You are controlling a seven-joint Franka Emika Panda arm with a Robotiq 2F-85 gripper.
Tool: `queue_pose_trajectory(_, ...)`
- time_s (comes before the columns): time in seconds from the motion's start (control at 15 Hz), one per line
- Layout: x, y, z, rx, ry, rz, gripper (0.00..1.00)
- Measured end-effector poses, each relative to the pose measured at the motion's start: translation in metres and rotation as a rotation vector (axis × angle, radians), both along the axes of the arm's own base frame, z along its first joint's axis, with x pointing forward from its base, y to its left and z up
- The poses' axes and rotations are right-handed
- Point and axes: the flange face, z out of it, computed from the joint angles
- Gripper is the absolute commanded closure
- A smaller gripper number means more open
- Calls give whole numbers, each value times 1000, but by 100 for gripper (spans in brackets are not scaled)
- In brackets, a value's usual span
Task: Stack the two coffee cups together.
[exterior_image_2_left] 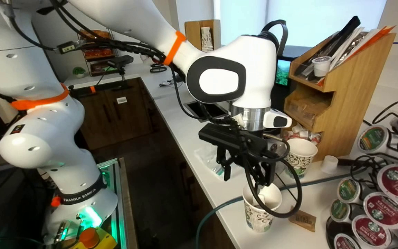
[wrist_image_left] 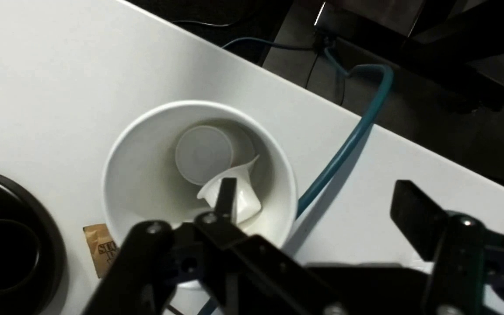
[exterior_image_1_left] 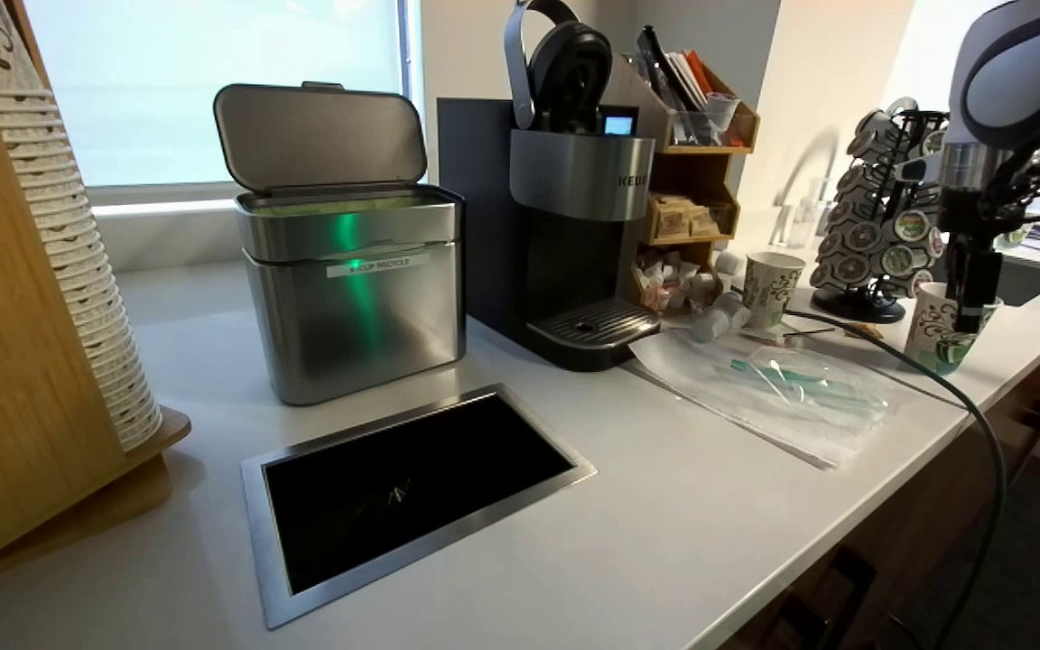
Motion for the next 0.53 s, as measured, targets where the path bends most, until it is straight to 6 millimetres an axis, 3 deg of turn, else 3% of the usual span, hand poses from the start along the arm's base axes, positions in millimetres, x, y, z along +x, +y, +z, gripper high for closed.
queue_pose_trajectory(0.47,16,-5,4,-20,-7,9,96)
queue_pose_trajectory(0.53,17,-6,6,-25,-10,10,99)
